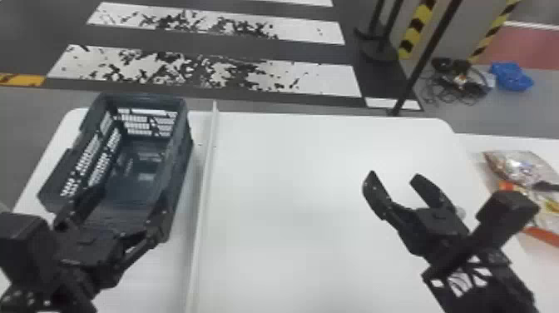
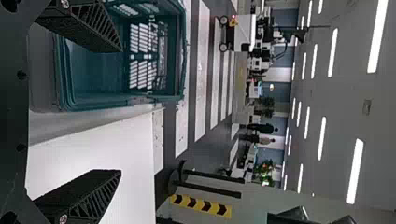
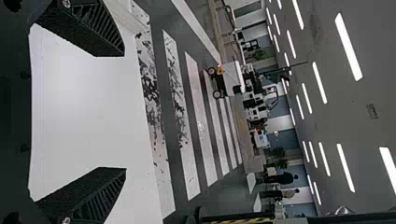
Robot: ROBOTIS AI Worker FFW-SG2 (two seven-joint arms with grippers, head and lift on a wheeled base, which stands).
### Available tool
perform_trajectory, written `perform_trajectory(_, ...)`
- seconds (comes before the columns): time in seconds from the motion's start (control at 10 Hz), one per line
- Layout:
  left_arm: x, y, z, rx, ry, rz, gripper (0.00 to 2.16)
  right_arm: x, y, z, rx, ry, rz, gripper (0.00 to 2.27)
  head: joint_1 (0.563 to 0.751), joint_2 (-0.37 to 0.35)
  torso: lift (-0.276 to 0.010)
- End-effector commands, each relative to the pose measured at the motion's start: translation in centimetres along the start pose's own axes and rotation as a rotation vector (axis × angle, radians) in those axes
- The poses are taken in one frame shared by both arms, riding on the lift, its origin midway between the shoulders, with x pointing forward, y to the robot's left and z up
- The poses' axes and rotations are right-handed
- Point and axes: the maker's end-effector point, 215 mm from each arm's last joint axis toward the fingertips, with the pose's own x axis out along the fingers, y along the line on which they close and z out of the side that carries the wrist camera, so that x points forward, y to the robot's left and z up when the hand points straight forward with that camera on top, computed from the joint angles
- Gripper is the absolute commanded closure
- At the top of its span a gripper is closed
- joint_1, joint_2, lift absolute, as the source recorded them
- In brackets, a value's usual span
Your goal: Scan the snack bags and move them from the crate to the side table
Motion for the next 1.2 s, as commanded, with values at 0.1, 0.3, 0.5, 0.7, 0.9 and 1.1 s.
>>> perform_trajectory(0.1,-4.1,1.0,2.4,-0.022,-0.091,0.04,0.07,-3.6,1.6,-1.3,0.015,0.007,0.01,0.05,0.695,-0.043,-0.087)
perform_trajectory(0.3,-5.1,-0.7,1.0,-0.038,-0.058,0.026,0.07,-4.7,1.3,-2.8,0.019,0.043,0.0,0.05,0.695,-0.019,-0.087)
perform_trajectory(0.5,-5.2,-1.0,0.8,-0.037,-0.051,0.024,0.07,-5.8,0.9,-3.1,0.03,0.051,-0.009,0.05,0.695,-0.045,-0.087)
perform_trajectory(0.7,-5.1,-1.1,0.8,-0.041,-0.052,0.023,0.07,-5.8,1.0,-3.0,0.028,0.05,-0.007,0.06,0.695,-0.057,-0.087)
perform_trajectory(0.9,-5.1,-1.2,0.7,-0.045,-0.052,0.025,0.07,-5.9,0.9,-2.8,0.036,0.045,-0.006,0.08,0.695,-0.06,-0.087)
perform_trajectory(1.1,-5.1,-1.1,0.8,-0.048,-0.055,0.028,0.07,-5.8,1.3,-2.2,0.04,0.035,0.002,0.08,0.695,-0.061,-0.087)
